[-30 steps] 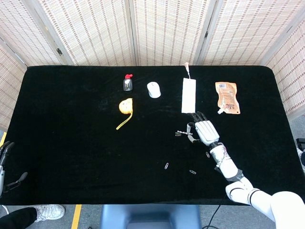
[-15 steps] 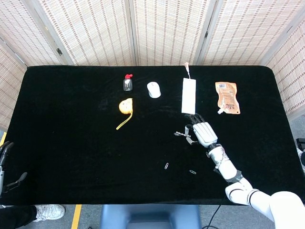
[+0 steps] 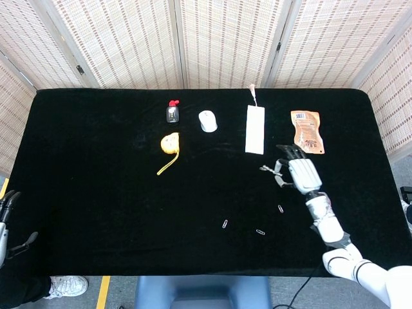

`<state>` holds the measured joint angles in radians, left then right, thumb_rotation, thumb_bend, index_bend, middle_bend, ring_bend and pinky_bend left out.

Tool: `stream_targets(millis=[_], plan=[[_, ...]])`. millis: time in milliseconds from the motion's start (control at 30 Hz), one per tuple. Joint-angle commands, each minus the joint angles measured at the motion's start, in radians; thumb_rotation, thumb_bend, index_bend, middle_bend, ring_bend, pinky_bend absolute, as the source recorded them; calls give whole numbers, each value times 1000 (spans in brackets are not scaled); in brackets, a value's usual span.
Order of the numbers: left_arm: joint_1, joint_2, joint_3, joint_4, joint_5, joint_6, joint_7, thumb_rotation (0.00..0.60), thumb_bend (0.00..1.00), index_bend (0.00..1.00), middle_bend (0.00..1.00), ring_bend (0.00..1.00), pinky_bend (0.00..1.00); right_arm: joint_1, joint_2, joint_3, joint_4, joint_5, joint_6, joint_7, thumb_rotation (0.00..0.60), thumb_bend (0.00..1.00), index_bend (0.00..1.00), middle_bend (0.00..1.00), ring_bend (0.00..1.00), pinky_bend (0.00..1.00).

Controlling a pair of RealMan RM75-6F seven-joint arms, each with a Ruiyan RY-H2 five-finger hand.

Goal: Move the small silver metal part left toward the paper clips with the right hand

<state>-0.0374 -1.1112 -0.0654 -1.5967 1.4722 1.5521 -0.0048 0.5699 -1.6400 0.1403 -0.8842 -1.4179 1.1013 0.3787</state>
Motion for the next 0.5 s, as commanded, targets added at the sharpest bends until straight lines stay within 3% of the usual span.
stream_targets(millis=[33, 233, 500], plan=[[-5, -5, 0, -2, -4, -10, 15, 600, 284, 10, 85, 130, 64, -41, 26, -10, 5, 2, 39, 31, 600, 391, 761, 139, 85, 0], [-17, -13, -1, -6, -13, -31, 47, 600, 284, 10, 85, 130, 64, -128, 39, -37, 63, 2, 114, 30, 600, 391, 761, 139, 86, 0], [-28, -19, -2, -9, -20, -51, 72, 600, 284, 10, 85, 130, 64, -171, -5, -50, 175, 0, 119, 108, 600, 390, 761, 139, 84, 0]])
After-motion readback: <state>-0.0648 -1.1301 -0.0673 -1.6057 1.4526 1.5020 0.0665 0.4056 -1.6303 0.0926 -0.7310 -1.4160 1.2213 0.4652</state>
